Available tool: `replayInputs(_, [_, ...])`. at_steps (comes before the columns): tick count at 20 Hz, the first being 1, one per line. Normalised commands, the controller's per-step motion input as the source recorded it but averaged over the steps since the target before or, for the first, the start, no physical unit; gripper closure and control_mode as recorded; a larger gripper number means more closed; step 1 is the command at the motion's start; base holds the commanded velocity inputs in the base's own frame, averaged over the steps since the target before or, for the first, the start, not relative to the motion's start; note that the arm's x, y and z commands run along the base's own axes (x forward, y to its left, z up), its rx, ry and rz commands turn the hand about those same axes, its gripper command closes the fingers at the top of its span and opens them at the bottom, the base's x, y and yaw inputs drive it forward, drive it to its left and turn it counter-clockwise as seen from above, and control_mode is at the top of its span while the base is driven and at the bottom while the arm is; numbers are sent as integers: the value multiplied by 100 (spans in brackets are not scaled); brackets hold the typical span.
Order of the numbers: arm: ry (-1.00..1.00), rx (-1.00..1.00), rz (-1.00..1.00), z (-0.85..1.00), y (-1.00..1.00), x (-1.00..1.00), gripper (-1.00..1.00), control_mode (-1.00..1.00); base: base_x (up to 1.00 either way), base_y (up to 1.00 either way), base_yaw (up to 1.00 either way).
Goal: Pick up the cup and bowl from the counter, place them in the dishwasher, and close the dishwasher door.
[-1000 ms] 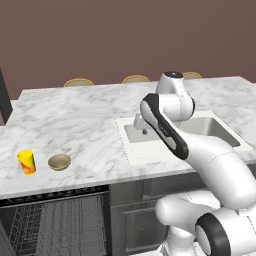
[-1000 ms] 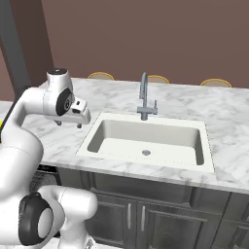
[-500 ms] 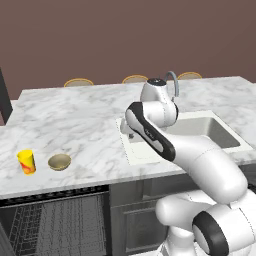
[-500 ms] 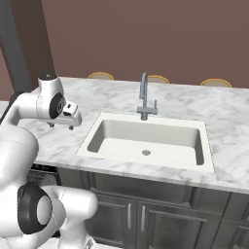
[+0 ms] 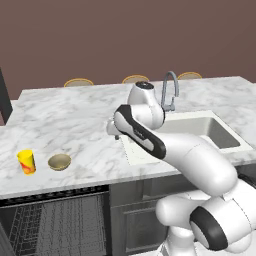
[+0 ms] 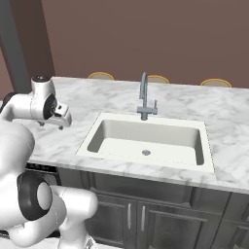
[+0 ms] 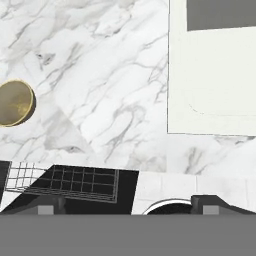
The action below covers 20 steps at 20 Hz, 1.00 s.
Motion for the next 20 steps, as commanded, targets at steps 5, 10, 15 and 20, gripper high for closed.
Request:
replayInputs(5, [0,3,0,-5,57,0,-100,-100,0,0,0])
replayInputs(10, [0,0,0,-6,67,0,-100,-100,0,0,0])
replayInputs(15, [0,0,0,-1,62,0,-100,-100,0,0,0])
replayInputs(20, [0,0,0,-1,59,0,-100,-100,0,0,0])
